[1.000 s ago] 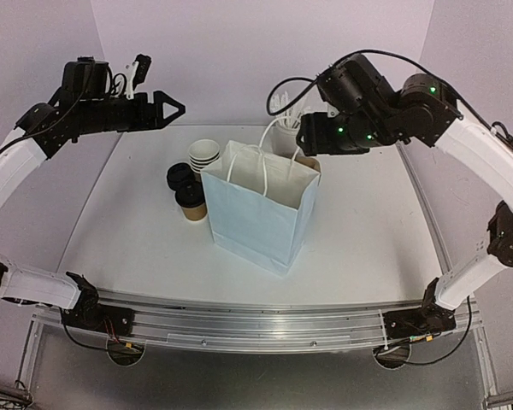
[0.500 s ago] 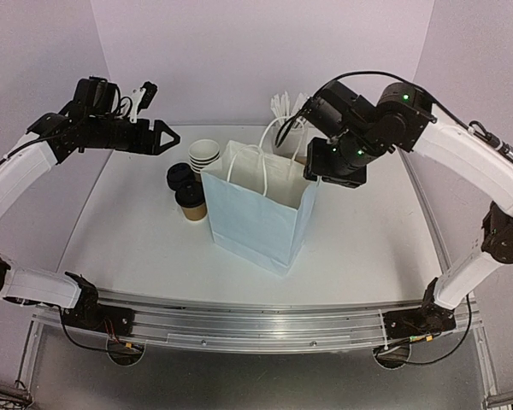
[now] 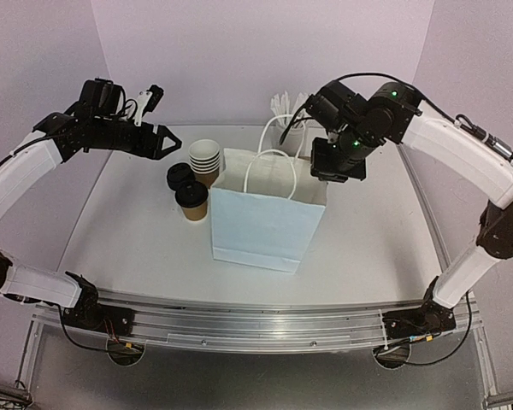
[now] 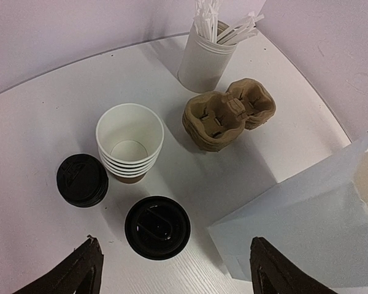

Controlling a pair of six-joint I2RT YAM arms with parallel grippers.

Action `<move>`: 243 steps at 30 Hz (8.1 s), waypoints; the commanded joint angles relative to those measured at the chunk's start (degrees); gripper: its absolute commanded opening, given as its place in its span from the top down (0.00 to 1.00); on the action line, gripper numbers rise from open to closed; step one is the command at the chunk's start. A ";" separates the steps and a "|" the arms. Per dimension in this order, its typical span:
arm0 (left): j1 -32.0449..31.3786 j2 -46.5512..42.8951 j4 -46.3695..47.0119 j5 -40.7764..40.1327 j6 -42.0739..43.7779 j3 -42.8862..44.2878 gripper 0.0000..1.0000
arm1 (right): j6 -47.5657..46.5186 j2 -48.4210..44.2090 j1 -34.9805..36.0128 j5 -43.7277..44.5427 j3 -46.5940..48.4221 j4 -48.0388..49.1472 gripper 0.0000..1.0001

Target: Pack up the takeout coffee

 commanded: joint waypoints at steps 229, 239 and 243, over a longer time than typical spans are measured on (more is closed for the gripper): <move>-13.10 9.75 -48.19 17.16 50.39 48.78 0.54 | -62.33 1.49 18.62 32.13 -4.25 26.14 1.00; -16.73 7.64 -47.21 19.42 47.70 40.91 0.56 | -47.48 4.31 23.87 34.56 -5.58 27.56 1.00; -16.89 6.03 -46.61 19.10 49.96 38.03 0.56 | -42.99 3.83 25.42 33.96 -6.20 27.56 1.00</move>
